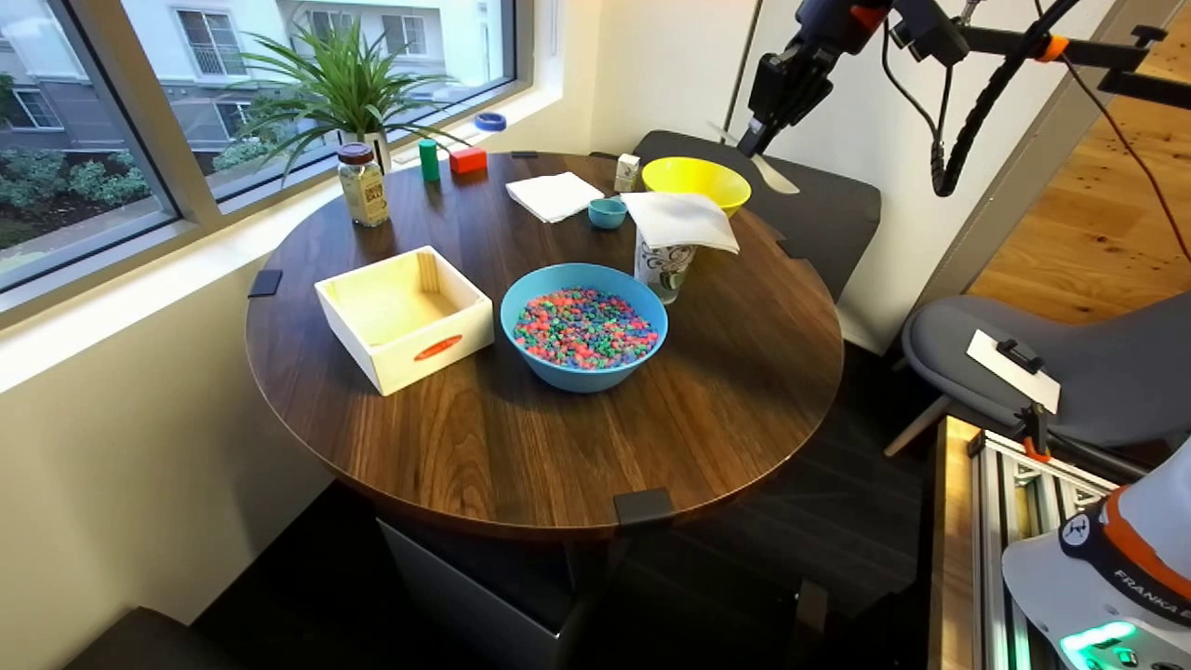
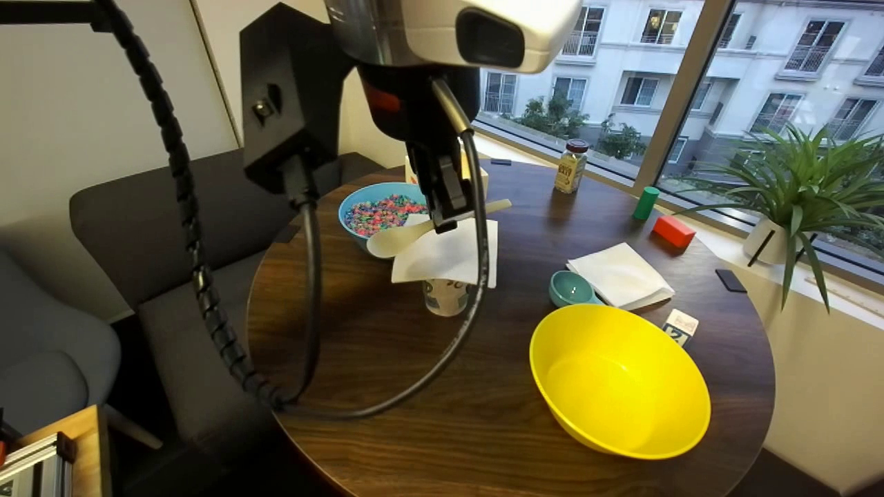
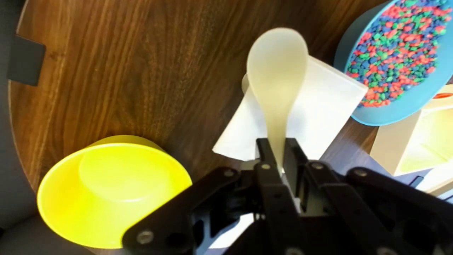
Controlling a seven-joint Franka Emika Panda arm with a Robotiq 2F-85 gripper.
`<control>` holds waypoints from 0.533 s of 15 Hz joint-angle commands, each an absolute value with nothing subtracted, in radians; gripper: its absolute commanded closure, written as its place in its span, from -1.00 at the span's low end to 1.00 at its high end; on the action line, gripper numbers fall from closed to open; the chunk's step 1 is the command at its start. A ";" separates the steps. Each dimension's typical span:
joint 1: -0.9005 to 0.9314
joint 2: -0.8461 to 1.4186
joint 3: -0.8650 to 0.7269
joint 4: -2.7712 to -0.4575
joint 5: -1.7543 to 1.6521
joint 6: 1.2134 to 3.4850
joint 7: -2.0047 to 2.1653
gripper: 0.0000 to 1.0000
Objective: Put the paper towels and the spoon on the cup
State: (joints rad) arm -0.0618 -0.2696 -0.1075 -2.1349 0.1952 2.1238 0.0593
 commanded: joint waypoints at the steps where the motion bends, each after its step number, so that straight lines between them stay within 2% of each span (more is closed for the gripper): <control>1: -0.042 -0.188 -0.111 -2.081 0.280 2.122 0.016 0.92; 3: -0.040 -0.153 -0.108 -2.064 0.299 2.134 -0.011 0.92; 4: -0.051 -0.195 -0.101 -2.092 0.268 2.124 0.021 0.73; 8: -0.050 -0.156 -0.100 -2.068 0.279 2.129 0.007 0.73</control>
